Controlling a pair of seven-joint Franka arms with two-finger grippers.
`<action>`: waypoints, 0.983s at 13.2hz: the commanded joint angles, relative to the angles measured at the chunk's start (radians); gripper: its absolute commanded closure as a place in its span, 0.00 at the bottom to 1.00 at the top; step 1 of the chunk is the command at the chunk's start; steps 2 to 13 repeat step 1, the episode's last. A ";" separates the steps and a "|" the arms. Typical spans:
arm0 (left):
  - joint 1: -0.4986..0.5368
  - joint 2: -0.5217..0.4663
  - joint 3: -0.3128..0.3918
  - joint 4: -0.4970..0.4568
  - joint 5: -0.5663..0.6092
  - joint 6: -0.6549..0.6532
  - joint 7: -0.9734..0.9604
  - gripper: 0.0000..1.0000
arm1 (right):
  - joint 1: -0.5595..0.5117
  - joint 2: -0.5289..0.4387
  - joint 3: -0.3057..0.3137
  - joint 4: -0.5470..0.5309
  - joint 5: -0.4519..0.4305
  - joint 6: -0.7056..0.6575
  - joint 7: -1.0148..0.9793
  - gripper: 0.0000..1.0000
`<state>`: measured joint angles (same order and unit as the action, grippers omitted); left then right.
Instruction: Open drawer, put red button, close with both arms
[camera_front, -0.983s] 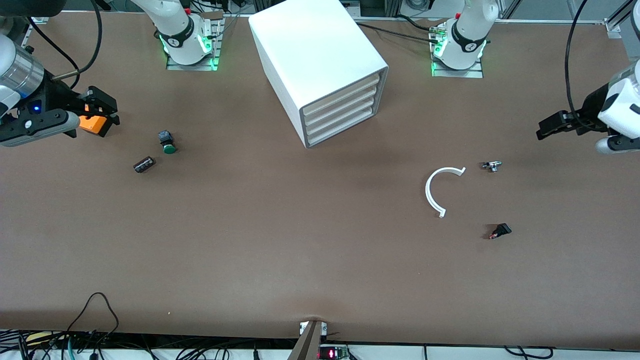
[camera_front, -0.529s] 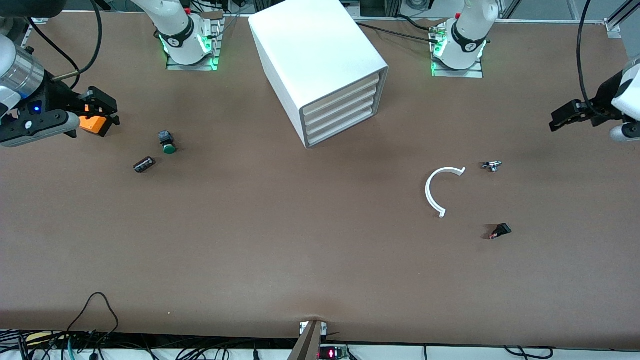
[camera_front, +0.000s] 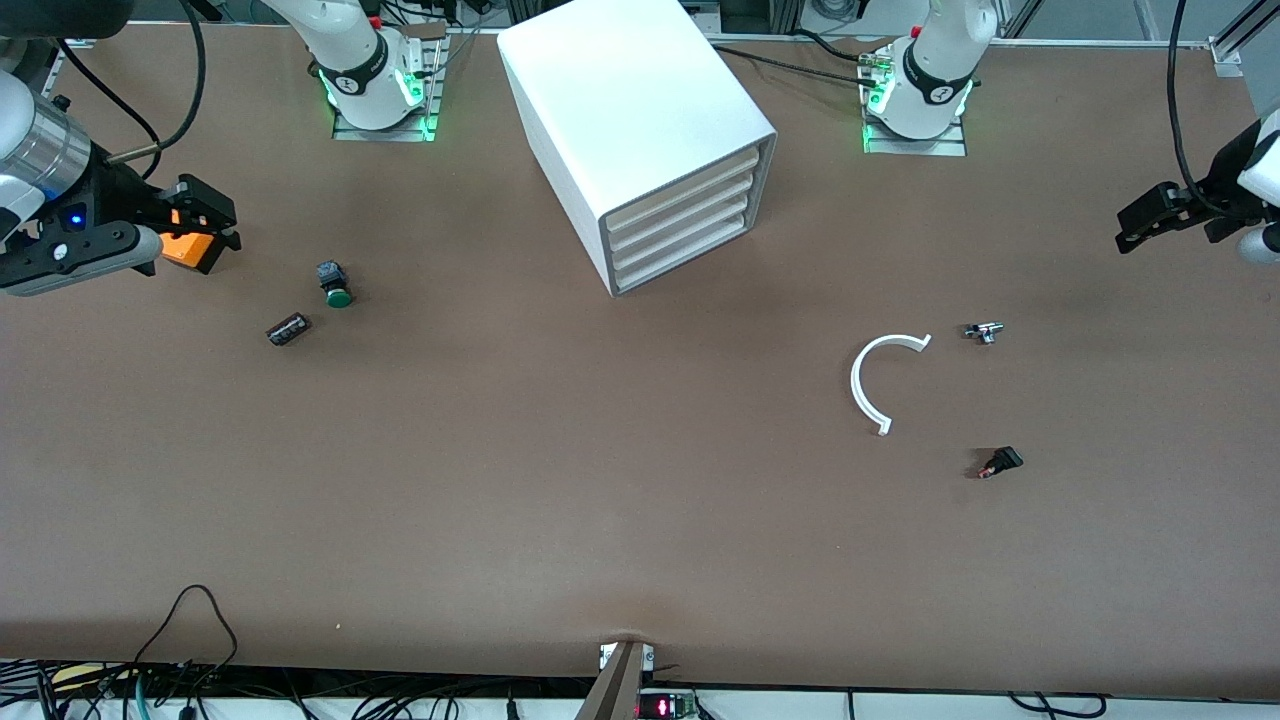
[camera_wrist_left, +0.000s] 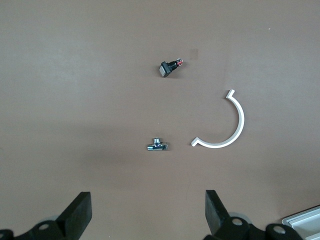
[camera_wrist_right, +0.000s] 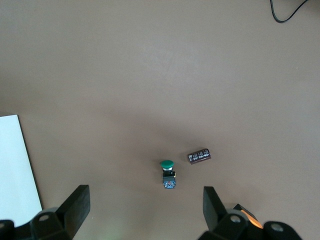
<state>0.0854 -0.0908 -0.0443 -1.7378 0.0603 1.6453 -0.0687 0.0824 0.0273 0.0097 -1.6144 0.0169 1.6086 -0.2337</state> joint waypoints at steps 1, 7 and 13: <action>-0.012 -0.006 0.000 0.026 0.007 -0.007 0.023 0.00 | -0.006 0.005 0.003 0.019 0.001 -0.021 0.001 0.00; -0.012 -0.006 0.000 0.026 0.007 -0.007 0.023 0.00 | -0.006 0.005 0.003 0.019 0.001 -0.021 0.001 0.00; -0.012 -0.006 0.000 0.026 0.007 -0.007 0.023 0.00 | -0.006 0.005 0.003 0.019 0.001 -0.021 0.001 0.00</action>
